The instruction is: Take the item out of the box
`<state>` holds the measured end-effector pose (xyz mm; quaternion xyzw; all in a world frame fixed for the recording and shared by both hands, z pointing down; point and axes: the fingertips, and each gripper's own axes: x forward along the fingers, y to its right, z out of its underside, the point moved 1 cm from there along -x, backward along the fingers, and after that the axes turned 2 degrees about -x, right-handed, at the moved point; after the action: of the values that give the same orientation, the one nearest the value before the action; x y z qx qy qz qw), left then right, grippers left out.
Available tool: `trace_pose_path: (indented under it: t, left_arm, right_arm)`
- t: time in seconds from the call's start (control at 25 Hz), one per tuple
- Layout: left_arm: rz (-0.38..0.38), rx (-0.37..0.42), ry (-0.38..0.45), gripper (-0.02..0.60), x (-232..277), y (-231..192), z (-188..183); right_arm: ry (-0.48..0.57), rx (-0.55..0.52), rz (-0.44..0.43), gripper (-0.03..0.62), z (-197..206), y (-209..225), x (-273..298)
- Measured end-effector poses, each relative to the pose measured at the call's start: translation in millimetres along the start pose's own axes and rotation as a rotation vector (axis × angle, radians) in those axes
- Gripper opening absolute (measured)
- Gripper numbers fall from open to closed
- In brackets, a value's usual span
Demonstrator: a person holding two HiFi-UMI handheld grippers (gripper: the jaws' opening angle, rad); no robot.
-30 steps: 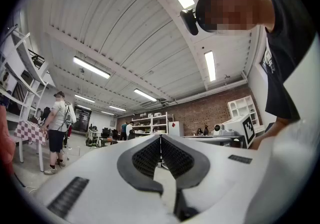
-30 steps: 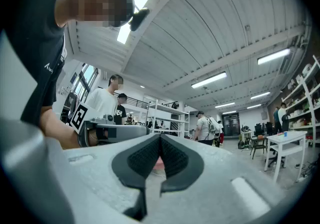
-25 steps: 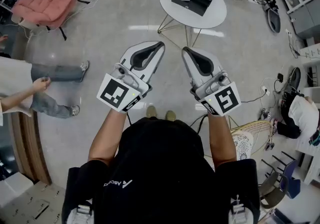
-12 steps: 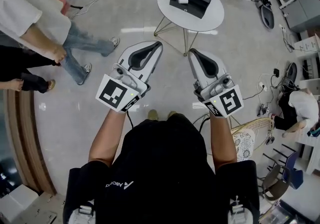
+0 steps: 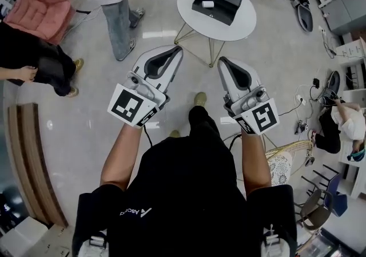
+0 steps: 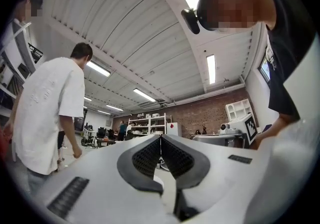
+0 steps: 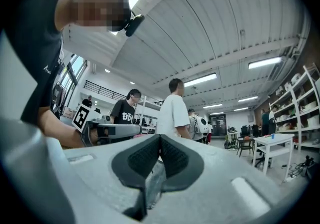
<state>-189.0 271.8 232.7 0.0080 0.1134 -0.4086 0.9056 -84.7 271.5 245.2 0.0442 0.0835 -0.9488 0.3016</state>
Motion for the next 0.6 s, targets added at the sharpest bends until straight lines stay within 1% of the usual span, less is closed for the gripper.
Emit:
trace_pose_path:
  t: [0.28,0.6]
  left_arm:
    - [-0.014,0.017,-0.033,0.002,62,-47,23]
    - [-0.034,0.032,-0.099,0.002,162,-100,61]
  right_arm:
    - [0.004,-0.01,-0.002,0.0,26,71,32]
    - [-0.015,-0.017,-0.026,0.0,57,175,67]
